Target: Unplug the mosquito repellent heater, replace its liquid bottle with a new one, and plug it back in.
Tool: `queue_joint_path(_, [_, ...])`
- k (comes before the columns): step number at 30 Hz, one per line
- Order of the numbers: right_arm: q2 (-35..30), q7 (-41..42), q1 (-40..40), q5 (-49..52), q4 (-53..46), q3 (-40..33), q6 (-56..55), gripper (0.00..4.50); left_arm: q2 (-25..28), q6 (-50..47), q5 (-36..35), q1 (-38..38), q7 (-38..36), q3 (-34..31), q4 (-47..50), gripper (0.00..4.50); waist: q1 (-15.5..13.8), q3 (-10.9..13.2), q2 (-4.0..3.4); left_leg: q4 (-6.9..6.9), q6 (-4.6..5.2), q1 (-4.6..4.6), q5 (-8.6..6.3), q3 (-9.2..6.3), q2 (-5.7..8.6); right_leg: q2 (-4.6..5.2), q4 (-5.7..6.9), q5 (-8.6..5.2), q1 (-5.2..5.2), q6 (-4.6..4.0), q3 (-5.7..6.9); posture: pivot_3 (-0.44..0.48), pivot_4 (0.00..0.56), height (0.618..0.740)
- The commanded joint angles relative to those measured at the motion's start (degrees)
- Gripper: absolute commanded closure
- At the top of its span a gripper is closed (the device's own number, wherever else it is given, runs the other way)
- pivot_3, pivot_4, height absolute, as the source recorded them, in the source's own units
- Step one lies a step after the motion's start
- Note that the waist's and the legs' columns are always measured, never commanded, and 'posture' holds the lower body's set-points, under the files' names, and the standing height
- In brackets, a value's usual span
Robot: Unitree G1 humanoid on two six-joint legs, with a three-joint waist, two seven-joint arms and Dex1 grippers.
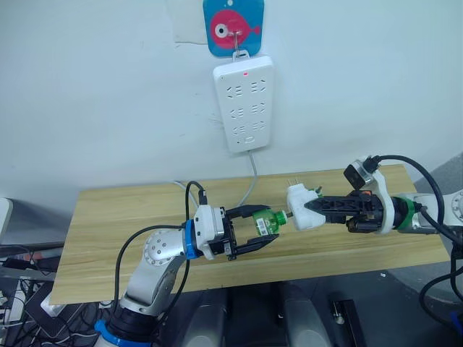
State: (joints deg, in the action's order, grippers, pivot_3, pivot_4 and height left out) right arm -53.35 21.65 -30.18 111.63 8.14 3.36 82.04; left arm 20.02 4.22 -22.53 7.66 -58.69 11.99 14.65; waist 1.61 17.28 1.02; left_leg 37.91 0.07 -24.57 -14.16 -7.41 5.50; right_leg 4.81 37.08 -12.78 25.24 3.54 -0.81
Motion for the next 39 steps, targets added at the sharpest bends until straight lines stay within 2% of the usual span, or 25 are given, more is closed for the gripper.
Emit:
queue_joint_path(1, [0.0, 0.9, -0.8, 1.4, -0.9, 1.3, 1.5, 1.55, -1.0, 1.2, -1.0, 0.8, -0.2, 0.9, 1.8, 2.23, 0.0, 0.0, 0.0, 0.0, 0.0, 0.0, 0.0, 0.01, 0.0, 0.0, 0.0, 0.0, 0.0, 0.0, -0.01, -0.012, 0.323, 0.74])
queue_joint_path(39, [2.9, 0.9, -2.1, 1.4, -10.9, 2.6, -3.0, 1.55, -0.2, 1.0, -1.1, 0.0, -1.8, 3.2, 2.4, 2.23, 0.0, 0.0, -0.01, 0.01, -0.01, 0.0, 0.0, -0.01, 0.0, 0.0, 0.0, 0.0, 0.0, 0.0, 0.01, -0.021, 0.302, 0.74])
